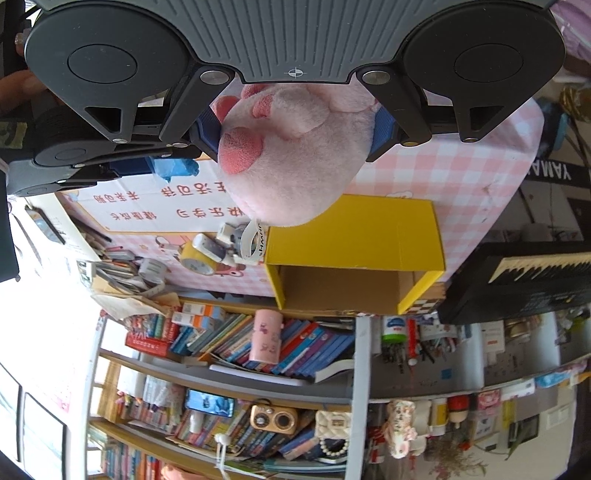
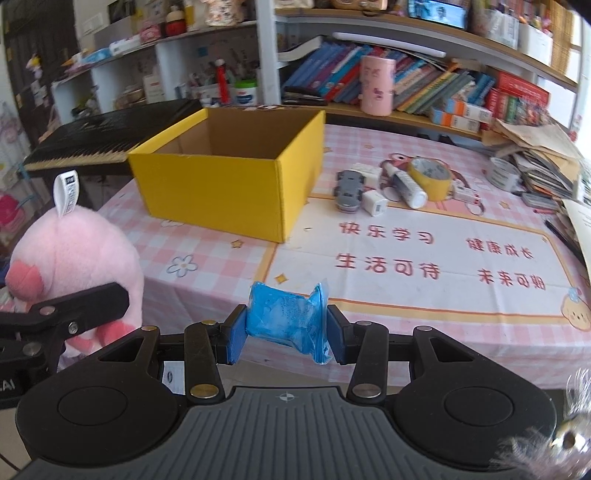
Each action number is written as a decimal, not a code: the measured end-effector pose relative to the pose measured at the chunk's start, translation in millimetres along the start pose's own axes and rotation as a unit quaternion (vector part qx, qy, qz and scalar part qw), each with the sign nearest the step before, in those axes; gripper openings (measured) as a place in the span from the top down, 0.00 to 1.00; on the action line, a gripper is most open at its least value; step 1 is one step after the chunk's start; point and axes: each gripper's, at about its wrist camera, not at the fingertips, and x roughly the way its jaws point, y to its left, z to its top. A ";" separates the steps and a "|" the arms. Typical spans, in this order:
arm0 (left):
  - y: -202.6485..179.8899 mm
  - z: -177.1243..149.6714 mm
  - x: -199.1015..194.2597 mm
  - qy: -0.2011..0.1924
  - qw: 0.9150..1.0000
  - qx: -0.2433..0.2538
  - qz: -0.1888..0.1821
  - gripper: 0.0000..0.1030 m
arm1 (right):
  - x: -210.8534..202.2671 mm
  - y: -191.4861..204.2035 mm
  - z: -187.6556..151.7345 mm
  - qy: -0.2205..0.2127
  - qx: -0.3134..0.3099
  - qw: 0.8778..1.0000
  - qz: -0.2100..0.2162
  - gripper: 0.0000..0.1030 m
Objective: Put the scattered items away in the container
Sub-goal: 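Carry the pig in the left tool and packet in the right tool to the yellow box, then lower both items into the yellow box and open both tools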
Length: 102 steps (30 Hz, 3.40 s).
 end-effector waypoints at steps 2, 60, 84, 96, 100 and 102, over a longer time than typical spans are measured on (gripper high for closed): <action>1.8 -0.6 0.1 0.003 1.000 -0.004 0.002 0.23 | 1.3 3.3 0.3 0.002 -0.007 1.000 0.006 0.59; 81.1 157.2 170.2 -0.034 0.996 0.041 0.077 0.23 | 177.7 19.0 197.5 -0.055 -0.187 0.978 0.076 0.59; 94.0 157.0 278.2 0.119 0.983 0.060 0.127 0.22 | 287.8 62.7 191.2 0.083 -0.511 0.850 0.093 0.59; 88.5 149.3 272.3 0.137 0.978 0.066 0.142 0.19 | 270.7 51.1 171.7 0.012 -0.574 0.806 0.144 0.59; 90.3 149.7 272.4 0.129 0.980 0.059 0.138 0.17 | 273.3 54.4 168.5 0.023 -0.593 0.795 0.127 0.44; 89.8 147.9 269.3 0.115 0.982 0.061 0.139 0.12 | 271.6 53.8 164.9 0.015 -0.594 0.795 0.122 0.29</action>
